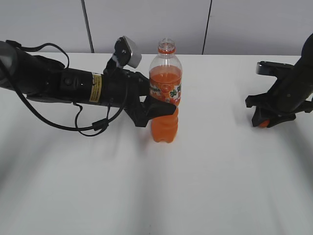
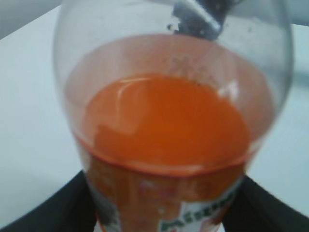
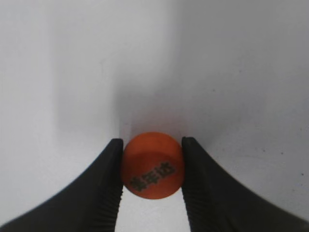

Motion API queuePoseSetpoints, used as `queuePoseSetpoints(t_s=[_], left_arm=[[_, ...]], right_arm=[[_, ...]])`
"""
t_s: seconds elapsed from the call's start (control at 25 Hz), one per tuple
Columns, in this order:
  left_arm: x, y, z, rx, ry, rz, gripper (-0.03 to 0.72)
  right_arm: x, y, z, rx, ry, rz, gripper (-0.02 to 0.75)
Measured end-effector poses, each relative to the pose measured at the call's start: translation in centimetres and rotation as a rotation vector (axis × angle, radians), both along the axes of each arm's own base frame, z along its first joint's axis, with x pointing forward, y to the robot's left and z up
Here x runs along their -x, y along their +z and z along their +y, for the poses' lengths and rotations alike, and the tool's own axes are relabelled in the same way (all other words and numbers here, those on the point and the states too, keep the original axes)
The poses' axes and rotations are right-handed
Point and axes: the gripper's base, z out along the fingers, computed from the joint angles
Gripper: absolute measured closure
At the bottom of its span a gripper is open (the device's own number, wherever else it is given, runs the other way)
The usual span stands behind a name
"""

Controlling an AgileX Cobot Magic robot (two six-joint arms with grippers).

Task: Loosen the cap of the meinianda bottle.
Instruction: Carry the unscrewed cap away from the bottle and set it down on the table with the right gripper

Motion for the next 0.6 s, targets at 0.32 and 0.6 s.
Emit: queuePoseSetpoints(t_s=[0.32,0.6], left_arm=[[0.00,0.00,0.00,0.000,0.000,0.000,0.252],[0.00,0.00,0.00,0.000,0.000,0.000,0.213]], right_arm=[[0.02,0.00,0.01,-0.002,-0.001,0.003,0.205],[0.11,0.31,0.11,-0.015,-0.009,0.007,0.159]])
